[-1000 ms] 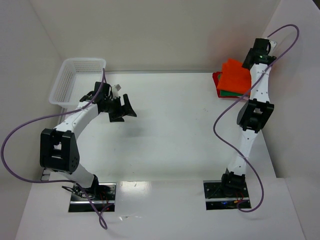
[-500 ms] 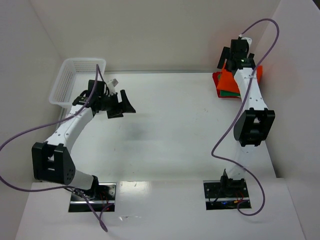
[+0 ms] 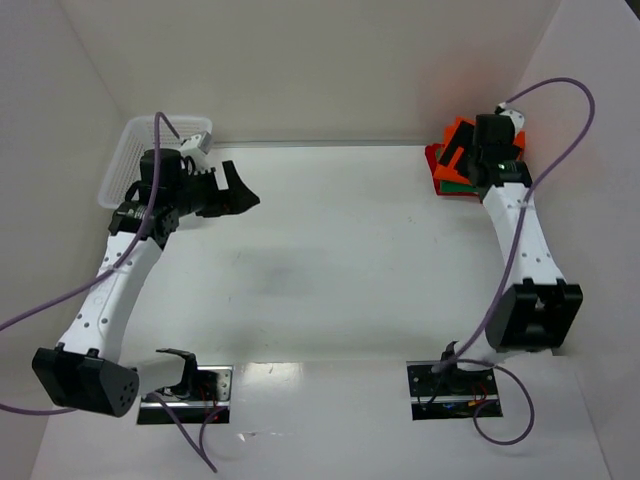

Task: Fold and stack the t-shirts
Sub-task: Put the neatly folded tshirt into the corner of the board with the right arm

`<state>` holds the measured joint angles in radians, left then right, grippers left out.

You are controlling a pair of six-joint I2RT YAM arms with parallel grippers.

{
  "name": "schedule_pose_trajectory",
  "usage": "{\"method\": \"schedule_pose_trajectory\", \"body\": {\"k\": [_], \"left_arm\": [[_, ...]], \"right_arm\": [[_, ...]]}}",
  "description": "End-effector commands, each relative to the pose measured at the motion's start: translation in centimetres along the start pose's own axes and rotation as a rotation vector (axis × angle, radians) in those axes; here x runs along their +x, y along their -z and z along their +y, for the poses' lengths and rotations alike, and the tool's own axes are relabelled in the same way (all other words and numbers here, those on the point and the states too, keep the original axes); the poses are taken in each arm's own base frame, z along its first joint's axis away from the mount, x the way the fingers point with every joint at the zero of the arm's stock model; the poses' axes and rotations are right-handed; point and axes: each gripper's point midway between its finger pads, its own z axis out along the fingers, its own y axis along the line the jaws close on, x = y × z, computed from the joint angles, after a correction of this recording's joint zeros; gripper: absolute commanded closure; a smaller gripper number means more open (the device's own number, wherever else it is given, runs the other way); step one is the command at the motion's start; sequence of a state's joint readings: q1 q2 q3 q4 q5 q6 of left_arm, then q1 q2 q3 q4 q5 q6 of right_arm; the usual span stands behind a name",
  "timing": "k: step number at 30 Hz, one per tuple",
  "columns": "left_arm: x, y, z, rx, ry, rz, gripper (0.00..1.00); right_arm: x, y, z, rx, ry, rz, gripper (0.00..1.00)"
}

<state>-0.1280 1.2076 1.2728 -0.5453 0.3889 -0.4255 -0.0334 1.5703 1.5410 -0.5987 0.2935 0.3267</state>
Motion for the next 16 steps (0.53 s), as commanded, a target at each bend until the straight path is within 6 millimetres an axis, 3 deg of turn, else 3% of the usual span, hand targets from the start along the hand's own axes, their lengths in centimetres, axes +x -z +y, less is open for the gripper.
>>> {"method": "schedule_pose_trajectory", "body": {"k": [1, 2, 5, 6, 11, 16], "left_arm": [[-3.0, 1.3, -1.1, 0.008, -0.083, -0.114, 0.00], [-3.1, 1.3, -0.9, -0.003, -0.093, -0.119, 0.00], [-4.6, 3.0, -0.8, -0.054, -0.113, -0.206, 0.00], [-4.3, 2.8, 0.1, -0.090, -0.108, -0.215, 0.00], [-3.0, 3.1, 0.7, -0.099, -0.107, -0.219, 0.00], [-1.2, 3.6, 1.7, -0.134, -0.098, -0.210, 0.00]], "right_arm": [[-2.2, 4.6, 0.4, -0.109, -0.110, -0.124, 0.00], [-3.0, 6.8, 0.2, -0.133, -0.153, -0.173, 0.00], [-1.6, 8.4, 0.4, -0.198, -0.176, -0.170, 0.00], [-1.1, 9.4, 0.1, -0.213, -0.177, -0.178, 0.00], [0.7, 11.4, -0.6, -0.249, -0.188, -0.184, 0.00], [2.0, 12.3, 0.1, -0.320, -0.178, -0.157, 0.00]]}}
